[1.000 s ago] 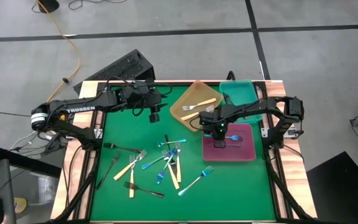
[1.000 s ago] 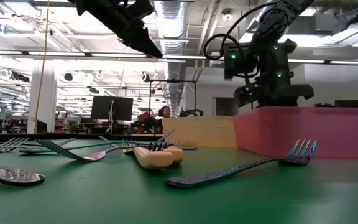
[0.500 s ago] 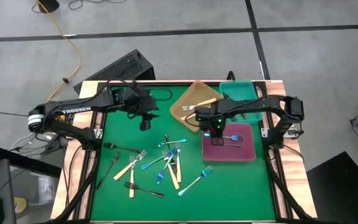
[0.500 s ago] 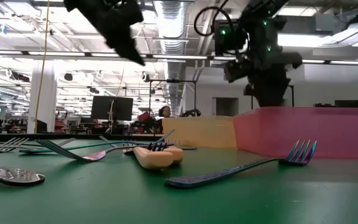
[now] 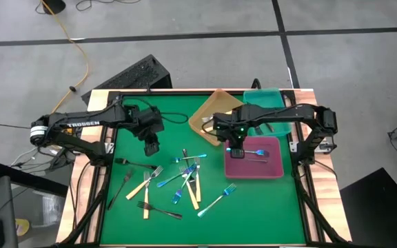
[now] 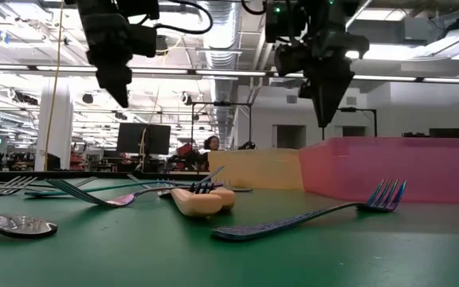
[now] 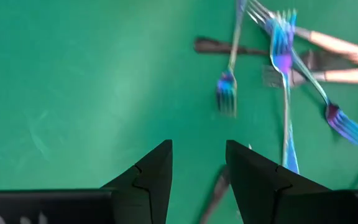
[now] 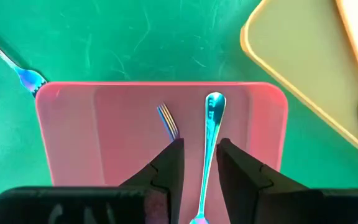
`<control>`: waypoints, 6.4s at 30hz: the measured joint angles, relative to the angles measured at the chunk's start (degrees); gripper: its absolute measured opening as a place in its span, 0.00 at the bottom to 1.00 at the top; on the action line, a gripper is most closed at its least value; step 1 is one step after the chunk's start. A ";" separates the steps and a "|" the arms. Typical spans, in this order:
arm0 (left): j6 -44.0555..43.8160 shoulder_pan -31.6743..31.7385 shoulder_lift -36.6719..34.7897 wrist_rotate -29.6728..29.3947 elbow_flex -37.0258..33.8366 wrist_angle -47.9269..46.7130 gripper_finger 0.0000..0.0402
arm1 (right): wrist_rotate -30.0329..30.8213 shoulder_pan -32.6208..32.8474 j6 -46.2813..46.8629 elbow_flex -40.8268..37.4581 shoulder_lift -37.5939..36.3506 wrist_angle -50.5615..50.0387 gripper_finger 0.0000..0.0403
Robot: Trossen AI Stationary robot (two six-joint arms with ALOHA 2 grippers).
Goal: Sort silverware by color (type)
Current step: Put the orange fork into the orange bin
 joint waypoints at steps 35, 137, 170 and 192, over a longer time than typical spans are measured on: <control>-25.04 -32.70 -0.07 -14.34 -0.06 -2.37 0.33 | 0.08 2.54 -0.59 0.47 0.00 9.54 0.29; -48.58 -45.81 11.15 -5.78 -21.41 14.79 0.07 | 0.06 3.72 -5.87 -3.26 0.17 25.32 0.29; -36.54 -40.69 -10.63 -34.95 -17.32 5.55 0.08 | -0.01 3.56 -13.36 -3.26 0.15 36.53 0.29; 9.64 -27.41 -22.14 -41.19 -18.52 46.69 0.09 | -18.31 -2.94 -8.30 -14.65 0.11 77.71 0.29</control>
